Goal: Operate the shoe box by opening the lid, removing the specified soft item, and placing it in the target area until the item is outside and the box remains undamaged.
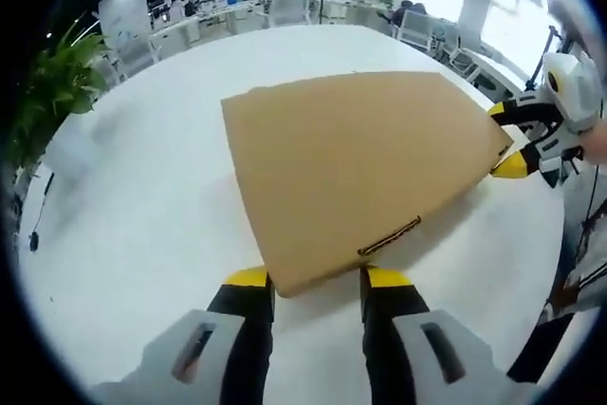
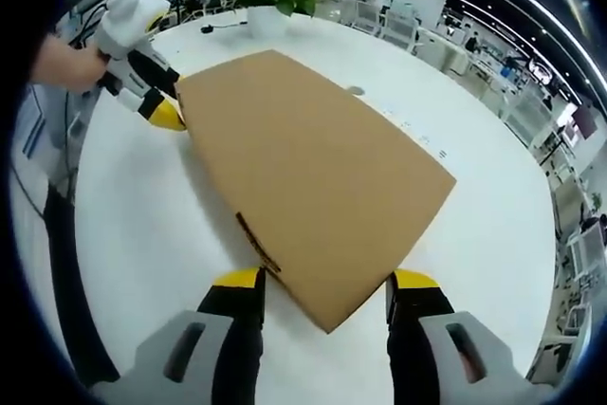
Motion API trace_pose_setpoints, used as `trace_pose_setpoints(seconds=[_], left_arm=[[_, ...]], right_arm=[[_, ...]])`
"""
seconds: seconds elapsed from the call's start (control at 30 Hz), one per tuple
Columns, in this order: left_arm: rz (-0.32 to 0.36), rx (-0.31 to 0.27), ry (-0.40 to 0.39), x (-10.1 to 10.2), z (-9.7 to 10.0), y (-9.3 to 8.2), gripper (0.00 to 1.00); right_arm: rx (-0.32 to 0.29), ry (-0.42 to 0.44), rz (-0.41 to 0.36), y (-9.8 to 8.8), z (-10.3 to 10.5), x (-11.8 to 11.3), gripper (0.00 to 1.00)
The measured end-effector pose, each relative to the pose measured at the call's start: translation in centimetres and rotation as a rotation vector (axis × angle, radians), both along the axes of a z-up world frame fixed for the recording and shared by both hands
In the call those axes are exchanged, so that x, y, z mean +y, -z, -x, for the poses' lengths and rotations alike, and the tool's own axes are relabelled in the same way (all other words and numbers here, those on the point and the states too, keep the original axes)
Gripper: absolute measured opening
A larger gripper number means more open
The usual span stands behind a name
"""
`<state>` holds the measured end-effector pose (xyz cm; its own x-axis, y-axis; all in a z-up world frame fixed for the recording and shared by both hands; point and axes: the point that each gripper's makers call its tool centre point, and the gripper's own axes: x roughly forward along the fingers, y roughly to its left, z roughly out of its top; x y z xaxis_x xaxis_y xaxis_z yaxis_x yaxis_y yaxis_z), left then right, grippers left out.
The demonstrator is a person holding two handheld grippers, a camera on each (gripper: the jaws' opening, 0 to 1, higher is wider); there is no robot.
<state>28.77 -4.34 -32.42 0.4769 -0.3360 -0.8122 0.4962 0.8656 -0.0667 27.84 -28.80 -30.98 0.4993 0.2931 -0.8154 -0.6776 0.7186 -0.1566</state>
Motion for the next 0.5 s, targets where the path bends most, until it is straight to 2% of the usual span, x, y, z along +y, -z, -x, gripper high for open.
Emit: trace_pose_setpoints(seconds=[0.5], left_arm=[[-0.016, 0.003, 0.007, 0.13, 0.3, 0.03, 0.35]], right_arm=[[-0.014, 0.016, -0.009, 0.04, 0.48, 0.14, 0.5]])
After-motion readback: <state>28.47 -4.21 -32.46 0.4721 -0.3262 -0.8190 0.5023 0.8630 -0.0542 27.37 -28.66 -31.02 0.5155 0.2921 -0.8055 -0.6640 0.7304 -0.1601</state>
